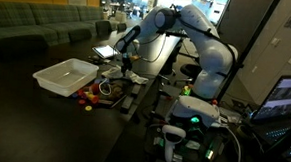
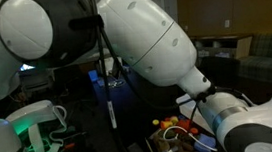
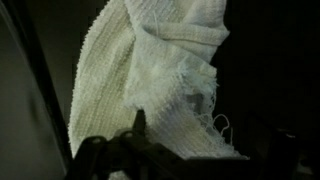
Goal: Pick up the towel from the countertop, sweep the objects to the left and put the towel in the container.
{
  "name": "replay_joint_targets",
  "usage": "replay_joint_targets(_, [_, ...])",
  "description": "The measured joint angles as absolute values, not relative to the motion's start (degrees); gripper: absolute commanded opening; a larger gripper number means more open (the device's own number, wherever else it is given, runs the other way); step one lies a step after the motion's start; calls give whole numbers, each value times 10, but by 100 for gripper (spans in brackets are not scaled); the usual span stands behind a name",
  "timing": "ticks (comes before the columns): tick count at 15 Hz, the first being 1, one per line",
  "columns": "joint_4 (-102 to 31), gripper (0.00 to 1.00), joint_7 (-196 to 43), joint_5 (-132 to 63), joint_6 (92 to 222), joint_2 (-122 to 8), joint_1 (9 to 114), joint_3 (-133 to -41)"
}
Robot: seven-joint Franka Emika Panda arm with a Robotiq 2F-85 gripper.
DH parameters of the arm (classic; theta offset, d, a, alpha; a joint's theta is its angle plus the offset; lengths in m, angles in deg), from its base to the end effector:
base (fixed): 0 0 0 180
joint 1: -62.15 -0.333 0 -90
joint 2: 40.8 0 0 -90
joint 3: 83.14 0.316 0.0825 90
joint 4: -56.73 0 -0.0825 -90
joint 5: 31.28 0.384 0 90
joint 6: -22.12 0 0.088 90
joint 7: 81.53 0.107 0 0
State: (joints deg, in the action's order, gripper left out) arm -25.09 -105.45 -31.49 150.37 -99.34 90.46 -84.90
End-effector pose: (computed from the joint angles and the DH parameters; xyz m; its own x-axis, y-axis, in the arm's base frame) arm 0.5941 -0.3407 0.0616 0.9755 -0.0848 -0.2031 -0.0986 -0.9934 -0.0589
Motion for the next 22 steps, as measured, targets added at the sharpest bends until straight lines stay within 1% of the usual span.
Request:
replay_joint_targets(4, [-247,100,-1061,-315,1488,-1005,904,-848])
replay_joint_targets(5, [-245,96,-1061,-315,1486,-1010,904,-848])
replay_joint_targets(6, [-242,77,-1061,-315,1485,-1016,904,-849])
replay_joint_targets(7, [-238,71,-1061,-315,1485,-1021,904,-851])
replay_joint_targets(8, [-235,71,-1061,-315,1485,-1026,904,-853])
replay_joint_targets(9, [-231,65,-1061,-315,1483,-1030,904,-855])
replay_joint_targets(12, [-222,42,-1063,-315,1468,-1032,904,-857])
replay_joint_targets(13, [-220,37,-1067,-315,1462,-1031,904,-857])
replay_joint_targets(17, [-223,9,-1105,-316,1437,-1016,908,-859])
replay_joint_targets(18, [-227,4,-1112,-317,1434,-1010,909,-861])
replay_joint_targets(19, [-233,3,-1116,-318,1433,-1003,909,-863])
replay_joint_targets(20, [-240,6,-1117,-319,1433,-996,910,-867])
replay_joint_targets(22, [-256,6,-1118,-319,1434,-978,911,-874])
